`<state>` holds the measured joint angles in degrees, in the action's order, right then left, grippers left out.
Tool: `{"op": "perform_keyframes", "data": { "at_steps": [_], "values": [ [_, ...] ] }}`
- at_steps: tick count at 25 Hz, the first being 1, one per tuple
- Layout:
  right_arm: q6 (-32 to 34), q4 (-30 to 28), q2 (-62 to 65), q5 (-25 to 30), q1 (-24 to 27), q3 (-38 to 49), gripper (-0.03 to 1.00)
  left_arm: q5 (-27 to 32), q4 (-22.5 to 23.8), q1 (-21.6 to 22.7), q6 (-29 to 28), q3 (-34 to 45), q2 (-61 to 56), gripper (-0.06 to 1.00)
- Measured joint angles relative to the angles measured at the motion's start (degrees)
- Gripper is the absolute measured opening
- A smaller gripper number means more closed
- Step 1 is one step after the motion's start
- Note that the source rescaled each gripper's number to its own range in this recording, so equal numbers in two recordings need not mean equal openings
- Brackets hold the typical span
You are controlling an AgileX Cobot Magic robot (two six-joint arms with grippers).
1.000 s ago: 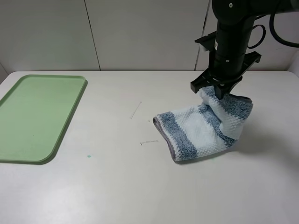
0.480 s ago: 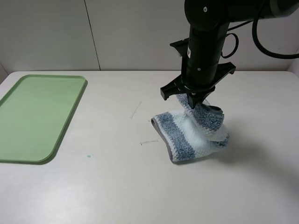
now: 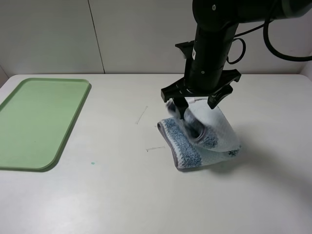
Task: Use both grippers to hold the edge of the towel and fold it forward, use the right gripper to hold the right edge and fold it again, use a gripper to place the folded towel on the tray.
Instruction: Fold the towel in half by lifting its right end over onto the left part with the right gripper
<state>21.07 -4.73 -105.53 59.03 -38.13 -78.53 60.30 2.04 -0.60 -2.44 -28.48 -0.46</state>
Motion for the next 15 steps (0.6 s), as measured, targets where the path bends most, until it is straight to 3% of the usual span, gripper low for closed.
{"op": "perform_keyframes", "data": {
  "at_steps": [3, 9, 15],
  "values": [
    [-2.04, 1.64, 0.0, -0.98, 0.0, 0.0, 0.98, 0.0, 0.0, 0.0, 0.0, 0.0, 0.0, 0.97],
    [-2.88, 1.82, 0.0, -1.08, 0.0, 0.0, 1.0, 0.0, 0.0, 0.0, 0.0, 0.0, 0.0, 0.97],
    [-3.94, 2.0, 1.98, 5.37, 0.0, 0.0, 1.0, 0.0, 0.0, 0.0, 0.0, 0.0, 0.0, 0.97]
  ]
}}
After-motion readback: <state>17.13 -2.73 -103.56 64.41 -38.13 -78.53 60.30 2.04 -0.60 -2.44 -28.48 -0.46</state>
